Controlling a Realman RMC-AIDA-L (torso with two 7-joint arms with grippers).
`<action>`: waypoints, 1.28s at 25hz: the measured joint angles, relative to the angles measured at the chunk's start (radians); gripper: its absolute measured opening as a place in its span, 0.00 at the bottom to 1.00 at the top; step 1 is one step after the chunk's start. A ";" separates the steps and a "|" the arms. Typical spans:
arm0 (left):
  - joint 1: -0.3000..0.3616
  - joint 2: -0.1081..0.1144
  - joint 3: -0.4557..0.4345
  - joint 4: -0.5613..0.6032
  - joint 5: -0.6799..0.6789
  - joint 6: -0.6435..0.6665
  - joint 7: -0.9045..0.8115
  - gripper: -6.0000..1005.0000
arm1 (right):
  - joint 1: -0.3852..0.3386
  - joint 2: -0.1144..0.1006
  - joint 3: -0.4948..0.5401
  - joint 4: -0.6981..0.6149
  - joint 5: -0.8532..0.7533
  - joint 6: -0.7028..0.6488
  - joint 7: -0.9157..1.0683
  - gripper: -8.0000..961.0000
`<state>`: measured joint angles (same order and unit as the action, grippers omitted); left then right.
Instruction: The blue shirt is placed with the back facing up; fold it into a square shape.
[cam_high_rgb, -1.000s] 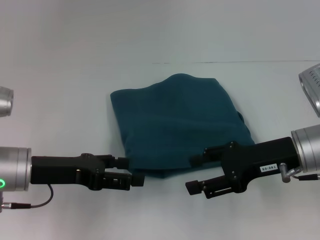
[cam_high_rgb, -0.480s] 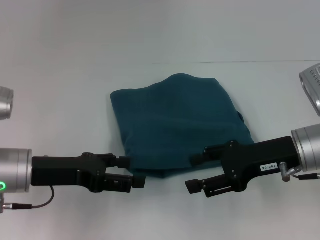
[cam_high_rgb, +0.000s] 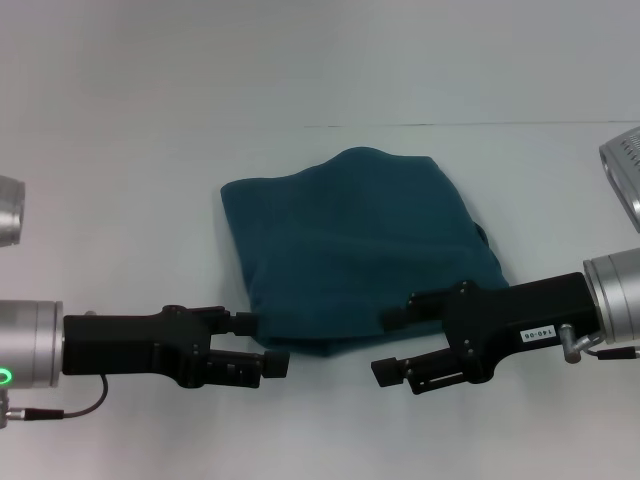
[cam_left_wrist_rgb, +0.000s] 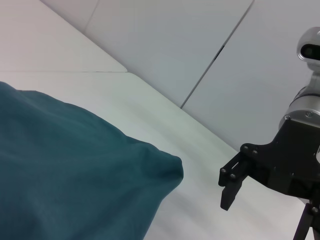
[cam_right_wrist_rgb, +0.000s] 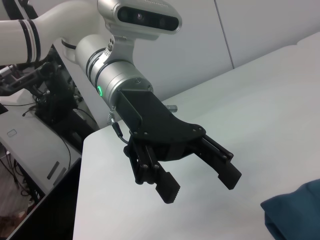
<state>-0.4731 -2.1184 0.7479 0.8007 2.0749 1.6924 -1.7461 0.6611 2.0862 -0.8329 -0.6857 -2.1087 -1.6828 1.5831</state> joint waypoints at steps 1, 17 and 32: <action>0.000 0.000 0.000 0.000 0.000 -0.001 0.003 0.93 | 0.000 0.000 0.000 0.000 0.000 0.000 0.000 0.84; 0.002 -0.002 -0.001 0.000 0.001 -0.002 0.007 0.93 | 0.000 0.000 0.001 0.000 0.001 0.000 0.000 0.84; 0.002 -0.002 -0.002 0.000 0.001 -0.002 0.007 0.93 | 0.000 0.000 0.002 0.000 0.001 0.000 0.001 0.84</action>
<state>-0.4709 -2.1200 0.7455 0.8007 2.0755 1.6905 -1.7396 0.6611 2.0862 -0.8313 -0.6857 -2.1077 -1.6827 1.5843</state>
